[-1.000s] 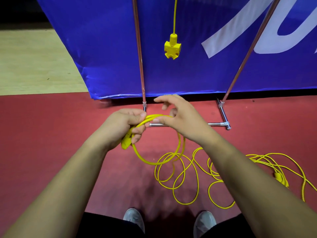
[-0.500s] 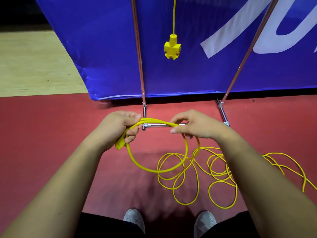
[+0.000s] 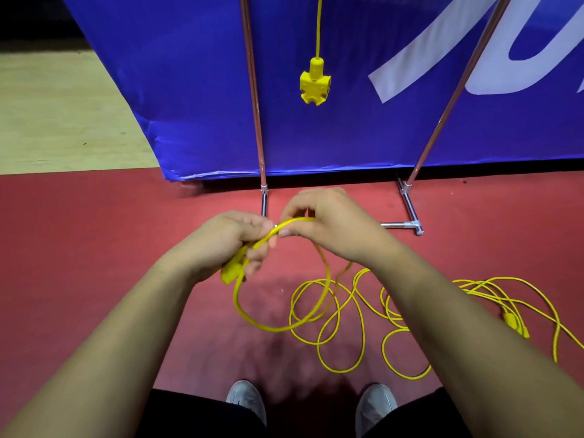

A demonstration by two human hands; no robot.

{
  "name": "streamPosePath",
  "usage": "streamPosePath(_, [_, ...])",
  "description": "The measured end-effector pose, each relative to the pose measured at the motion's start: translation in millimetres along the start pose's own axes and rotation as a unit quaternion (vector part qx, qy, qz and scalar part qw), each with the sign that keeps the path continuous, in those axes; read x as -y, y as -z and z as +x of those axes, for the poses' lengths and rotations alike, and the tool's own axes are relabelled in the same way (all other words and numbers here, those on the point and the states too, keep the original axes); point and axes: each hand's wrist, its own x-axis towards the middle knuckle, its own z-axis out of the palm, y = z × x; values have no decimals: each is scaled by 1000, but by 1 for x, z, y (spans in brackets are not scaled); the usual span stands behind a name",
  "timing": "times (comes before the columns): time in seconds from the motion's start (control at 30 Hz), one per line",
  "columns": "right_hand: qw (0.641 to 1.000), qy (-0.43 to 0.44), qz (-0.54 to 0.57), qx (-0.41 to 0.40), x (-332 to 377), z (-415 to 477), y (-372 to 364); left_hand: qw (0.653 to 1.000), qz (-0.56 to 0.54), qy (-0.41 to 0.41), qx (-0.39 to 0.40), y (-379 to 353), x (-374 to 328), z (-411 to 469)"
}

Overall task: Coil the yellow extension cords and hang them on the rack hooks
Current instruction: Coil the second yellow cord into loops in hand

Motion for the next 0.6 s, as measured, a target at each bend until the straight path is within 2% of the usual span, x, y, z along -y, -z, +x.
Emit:
streamPosePath(0.07, [1000,-23,4,6,-14,-2,5,998,-55,-24,-14,4,-5,-2])
streamPosePath(0.17, [993,-61,-38,89,-49,-11,12,992,-117,-44,-31,13,-9,-8])
streamPosePath(0.3, [966,-156,162,132,-63,-22,16,991,-122,-38,-26,23,-8,-13])
streamPosePath(0.37, [959,-154,211,115,-58,-21,13,991,-132,-35,-15,22,-9,-14])
streamPosePath(0.47, [957,-153,243,35,-60,-15,4,981,-189,-25,-23,18,-10,-12])
streamPosePath(0.53, [969,-154,191,-4,-72,-11,-3,978,-206,-32,-13,18,-11,-13])
streamPosePath(0.6, [982,-161,94,-7,-87,-10,-10,973,-224,-56,21,19,-11,-13])
